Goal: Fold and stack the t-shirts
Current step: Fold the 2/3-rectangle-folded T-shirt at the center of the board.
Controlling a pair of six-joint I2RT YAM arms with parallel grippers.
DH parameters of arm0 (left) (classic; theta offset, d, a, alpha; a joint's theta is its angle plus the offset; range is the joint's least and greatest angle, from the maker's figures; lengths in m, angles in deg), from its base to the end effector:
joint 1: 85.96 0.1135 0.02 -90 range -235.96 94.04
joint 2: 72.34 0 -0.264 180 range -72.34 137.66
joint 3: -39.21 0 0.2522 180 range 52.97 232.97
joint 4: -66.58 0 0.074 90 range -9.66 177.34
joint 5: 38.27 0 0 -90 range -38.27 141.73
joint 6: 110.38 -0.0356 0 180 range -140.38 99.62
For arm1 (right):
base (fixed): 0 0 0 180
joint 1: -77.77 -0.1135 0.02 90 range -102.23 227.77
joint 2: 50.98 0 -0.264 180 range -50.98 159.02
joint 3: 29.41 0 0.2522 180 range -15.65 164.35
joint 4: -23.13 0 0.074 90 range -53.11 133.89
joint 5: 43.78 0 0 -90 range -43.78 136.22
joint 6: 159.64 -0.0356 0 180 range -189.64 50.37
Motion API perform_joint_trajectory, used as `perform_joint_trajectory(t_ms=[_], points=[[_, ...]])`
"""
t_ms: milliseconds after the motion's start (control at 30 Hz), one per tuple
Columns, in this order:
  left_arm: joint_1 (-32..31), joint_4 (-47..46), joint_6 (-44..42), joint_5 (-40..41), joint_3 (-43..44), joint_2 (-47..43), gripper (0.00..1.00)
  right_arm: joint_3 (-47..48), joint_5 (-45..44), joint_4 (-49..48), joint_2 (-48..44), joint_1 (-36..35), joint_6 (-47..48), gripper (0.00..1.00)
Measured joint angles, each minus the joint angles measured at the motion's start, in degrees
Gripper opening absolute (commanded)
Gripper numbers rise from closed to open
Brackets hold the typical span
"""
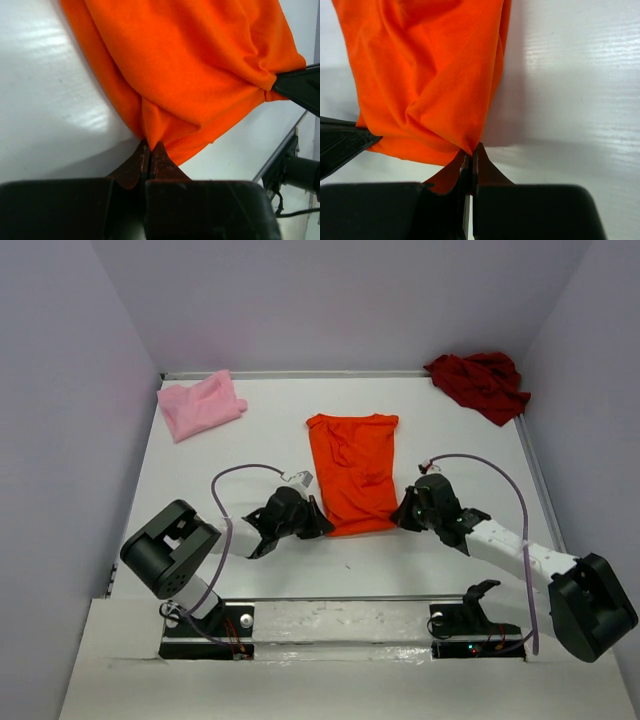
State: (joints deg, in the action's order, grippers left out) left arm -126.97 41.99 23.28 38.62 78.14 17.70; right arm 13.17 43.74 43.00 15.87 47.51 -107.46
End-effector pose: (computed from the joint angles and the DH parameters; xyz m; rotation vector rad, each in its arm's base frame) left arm 0.2028 -0.1870 0.1327 0.1064 2.2227 -1.1132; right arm 0.1949 0.1119 0.1763 0.1804 2.3970 0.5261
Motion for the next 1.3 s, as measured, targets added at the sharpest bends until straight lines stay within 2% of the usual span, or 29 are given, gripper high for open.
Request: perform_joint_trajectory(t_ms=[233,433,567,867,1300], points=[[-2.1,5.4,1.9,2.5,-1.9,-11.3,0.00,-0.7,0.7,6.5,-11.0,-0.2,-0.8,0.00],[-2.1,15.6,-0.5,7.1,5.1,-16.0,0.00,2.7,-0.7,9.1,-11.1,-0.2,-0.3,0.00],[-0.9,18.8,-2.4,8.7,9.8,-16.3,0.00,7.1,-3.2,9.7,-8.9,-0.2,0.6,0.00],[5.2,21.1,-5.5,7.6,18.1,-10.4,0.00,16.7,-9.0,8.4,-1.1,-0.4,3.0,0.00],[11.1,21.7,-9.5,7.1,31.5,2.1,0.00,30.7,-20.8,1.4,19.1,-0.5,7.9,0.00]])
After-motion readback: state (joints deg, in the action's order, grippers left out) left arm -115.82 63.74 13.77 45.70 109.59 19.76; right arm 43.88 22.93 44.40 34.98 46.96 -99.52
